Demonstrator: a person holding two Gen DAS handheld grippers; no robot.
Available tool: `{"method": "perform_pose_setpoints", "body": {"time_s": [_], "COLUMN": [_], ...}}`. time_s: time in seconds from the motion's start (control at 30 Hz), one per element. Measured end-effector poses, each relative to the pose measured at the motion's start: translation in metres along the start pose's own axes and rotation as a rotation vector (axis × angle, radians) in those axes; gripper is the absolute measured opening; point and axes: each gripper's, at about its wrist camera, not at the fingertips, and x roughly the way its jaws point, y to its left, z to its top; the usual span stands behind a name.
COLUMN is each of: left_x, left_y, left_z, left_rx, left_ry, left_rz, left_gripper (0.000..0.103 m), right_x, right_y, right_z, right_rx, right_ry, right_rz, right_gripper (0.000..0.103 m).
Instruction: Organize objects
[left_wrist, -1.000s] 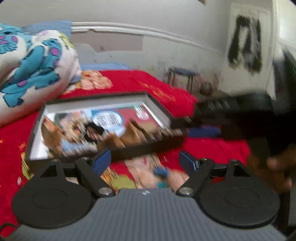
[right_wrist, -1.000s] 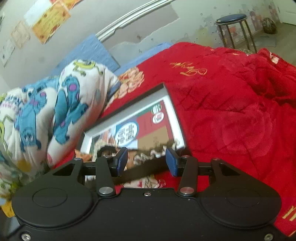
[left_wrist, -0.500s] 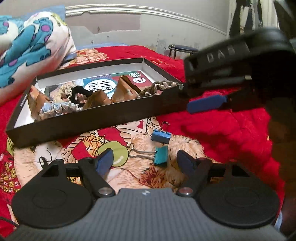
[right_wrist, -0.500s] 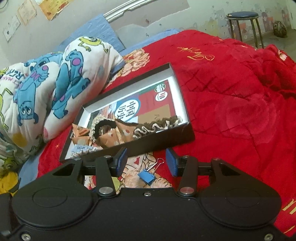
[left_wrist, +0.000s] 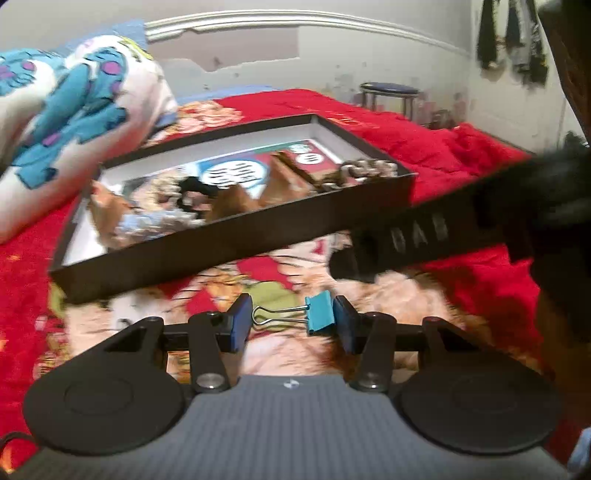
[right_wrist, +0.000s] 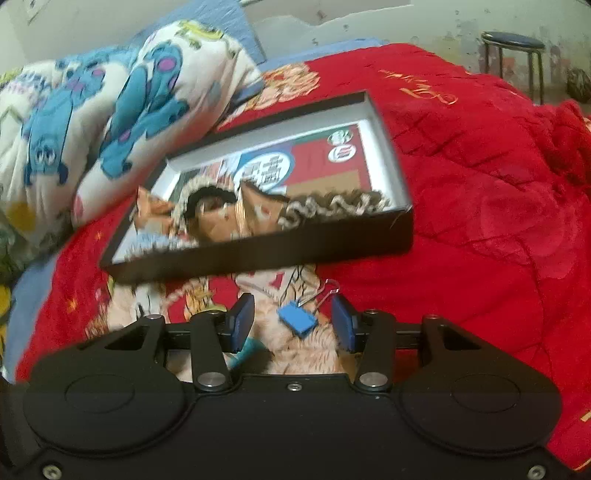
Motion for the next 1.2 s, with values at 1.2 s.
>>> {"method": "perform_pose_setpoints", "body": {"time_s": [1.2], "left_x": [0.006], "left_y": [0.066], "left_z": [0.025], "left_rx": [-0.152], "left_ry": [0.26], "left_rz": [0.087], "left_gripper": [0.052], "right_x": [0.022], "right_y": [0.019], "right_z": [-0.002], "right_rx": [-0.097], "right_ry": [0.006], "right_rz": [-0.127], "right_gripper": [0.03]}}
